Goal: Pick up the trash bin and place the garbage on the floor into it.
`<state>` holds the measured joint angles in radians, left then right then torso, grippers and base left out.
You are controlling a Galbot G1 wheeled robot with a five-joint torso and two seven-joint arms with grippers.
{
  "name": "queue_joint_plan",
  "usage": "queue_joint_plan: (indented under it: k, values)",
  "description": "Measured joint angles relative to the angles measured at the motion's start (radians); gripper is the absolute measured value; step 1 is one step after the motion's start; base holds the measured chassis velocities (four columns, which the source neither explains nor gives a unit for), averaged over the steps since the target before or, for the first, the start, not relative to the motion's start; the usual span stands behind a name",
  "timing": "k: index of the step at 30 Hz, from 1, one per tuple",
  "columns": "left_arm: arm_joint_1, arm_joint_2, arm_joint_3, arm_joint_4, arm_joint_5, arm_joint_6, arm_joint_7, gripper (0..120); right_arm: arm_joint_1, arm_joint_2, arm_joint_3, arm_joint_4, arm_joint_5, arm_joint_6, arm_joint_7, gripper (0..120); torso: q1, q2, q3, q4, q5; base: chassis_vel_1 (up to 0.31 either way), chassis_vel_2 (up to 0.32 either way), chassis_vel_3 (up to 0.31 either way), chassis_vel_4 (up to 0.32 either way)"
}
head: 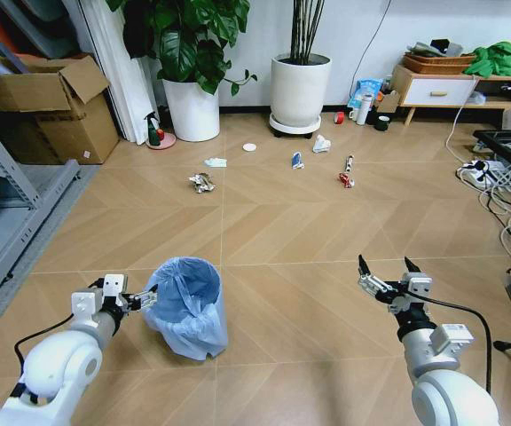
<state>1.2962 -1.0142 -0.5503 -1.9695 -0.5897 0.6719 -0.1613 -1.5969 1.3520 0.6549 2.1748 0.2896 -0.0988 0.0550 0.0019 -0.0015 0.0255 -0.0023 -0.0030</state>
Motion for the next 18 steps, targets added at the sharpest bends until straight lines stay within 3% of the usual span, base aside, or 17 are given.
queue_joint_plan:
  k: [10, 18]
  values:
    - [-0.105, -0.004, 0.052, 0.104, -0.025, 0.01, 0.015, 100, 0.009, 0.001, -0.001, -0.012, 0.001, 0.003, 0.003, 100, 0.0, 0.0, 0.0, -0.0002, -0.0002, 0.0, 0.0, 0.0, 0.0]
    - [-0.146, 0.016, 0.084, 0.178, -0.078, 0.064, 0.032, 100, 0.018, 0.004, -0.005, -0.028, 0.001, 0.006, 0.004, 100, 0.0, 0.0, 0.0, 0.0001, 0.0001, 0.0, 0.0, 0.0, 0.0]
